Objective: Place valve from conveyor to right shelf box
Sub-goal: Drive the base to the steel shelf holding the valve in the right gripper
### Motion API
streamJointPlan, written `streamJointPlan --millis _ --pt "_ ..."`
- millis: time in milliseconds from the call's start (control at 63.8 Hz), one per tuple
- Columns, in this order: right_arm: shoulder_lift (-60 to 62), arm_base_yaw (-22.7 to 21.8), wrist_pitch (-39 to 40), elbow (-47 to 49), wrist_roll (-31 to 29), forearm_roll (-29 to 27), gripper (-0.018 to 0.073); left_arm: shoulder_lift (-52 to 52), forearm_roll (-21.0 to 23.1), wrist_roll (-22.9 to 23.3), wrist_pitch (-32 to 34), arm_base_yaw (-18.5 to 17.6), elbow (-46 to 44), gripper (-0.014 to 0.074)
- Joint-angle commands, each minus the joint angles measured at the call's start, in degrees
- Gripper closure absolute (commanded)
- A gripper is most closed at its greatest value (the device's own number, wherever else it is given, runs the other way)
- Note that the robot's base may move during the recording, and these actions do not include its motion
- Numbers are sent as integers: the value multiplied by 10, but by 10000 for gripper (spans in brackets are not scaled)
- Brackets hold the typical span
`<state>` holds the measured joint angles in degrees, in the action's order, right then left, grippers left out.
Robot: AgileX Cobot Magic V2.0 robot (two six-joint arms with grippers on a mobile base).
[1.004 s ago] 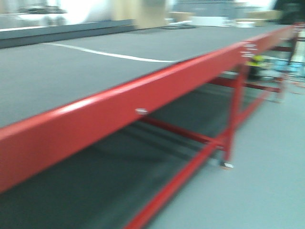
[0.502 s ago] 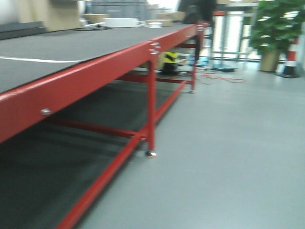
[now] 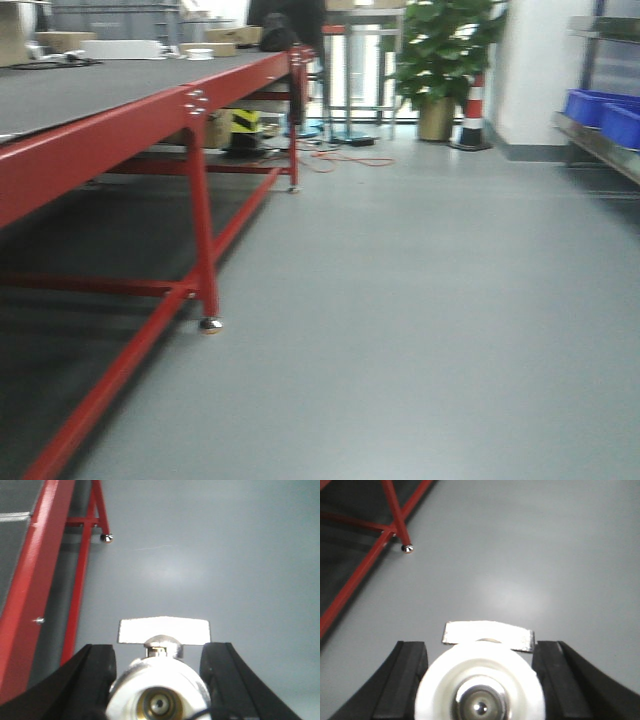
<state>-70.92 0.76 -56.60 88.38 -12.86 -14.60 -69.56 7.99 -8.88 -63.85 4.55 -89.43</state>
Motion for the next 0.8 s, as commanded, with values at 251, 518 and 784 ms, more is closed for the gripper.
streamJointPlan --millis 251,518,784 --pt "7 0 37 10 1 -3 712 6 4 4 23 -2 -5 707" --pt "7 0 37 10 1 -3 712 6 4 4 23 -2 -5 707" --pt "7 0 37 10 1 -3 712 6 4 4 23 -2 -5 707"
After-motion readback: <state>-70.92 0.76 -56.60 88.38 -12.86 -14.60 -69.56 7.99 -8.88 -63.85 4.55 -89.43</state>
